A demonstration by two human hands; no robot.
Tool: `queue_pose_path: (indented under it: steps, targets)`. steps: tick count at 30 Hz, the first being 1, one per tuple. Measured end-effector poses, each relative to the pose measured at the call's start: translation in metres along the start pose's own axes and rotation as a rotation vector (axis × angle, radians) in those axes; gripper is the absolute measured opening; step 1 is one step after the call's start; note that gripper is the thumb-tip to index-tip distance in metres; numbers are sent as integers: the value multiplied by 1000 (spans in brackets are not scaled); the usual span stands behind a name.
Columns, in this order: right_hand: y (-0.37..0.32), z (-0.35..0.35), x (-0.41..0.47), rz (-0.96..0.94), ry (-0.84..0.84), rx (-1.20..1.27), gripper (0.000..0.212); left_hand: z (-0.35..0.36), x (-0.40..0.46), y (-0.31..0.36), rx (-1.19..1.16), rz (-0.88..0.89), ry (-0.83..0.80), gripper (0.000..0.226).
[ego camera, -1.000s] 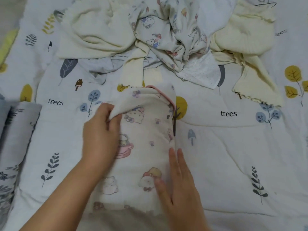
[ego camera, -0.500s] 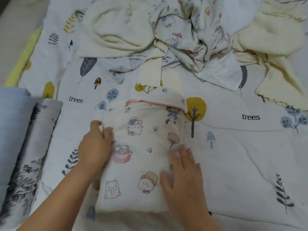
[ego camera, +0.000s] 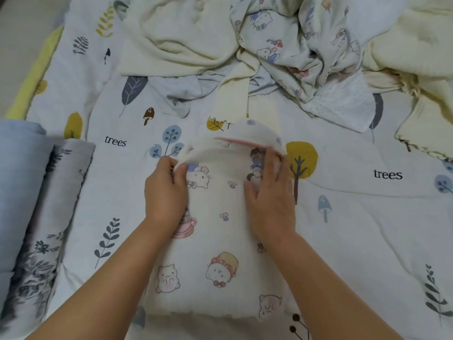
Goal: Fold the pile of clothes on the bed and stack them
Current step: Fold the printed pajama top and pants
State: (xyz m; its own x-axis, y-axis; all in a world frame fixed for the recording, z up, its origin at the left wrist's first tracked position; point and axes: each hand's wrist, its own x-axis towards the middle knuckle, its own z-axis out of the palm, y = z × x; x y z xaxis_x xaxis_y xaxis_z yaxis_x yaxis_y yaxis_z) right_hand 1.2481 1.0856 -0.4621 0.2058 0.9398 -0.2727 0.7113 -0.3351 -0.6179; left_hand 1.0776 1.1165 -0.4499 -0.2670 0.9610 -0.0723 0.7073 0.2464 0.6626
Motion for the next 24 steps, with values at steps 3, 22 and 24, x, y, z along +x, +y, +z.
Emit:
queue_pose_path:
  steps: [3, 22, 24]
  targets:
    - [3, 9, 2, 70, -149, -173, 67, 5, 5, -11, 302, -101, -43, 25]
    - [-9, -7, -65, -60, -60, -293, 67, -1, -39, -23, 532, 495, -178, 64]
    - [-3, -6, -95, -81, -74, -381, 67, -7, -68, -36, 555, 458, -267, 66]
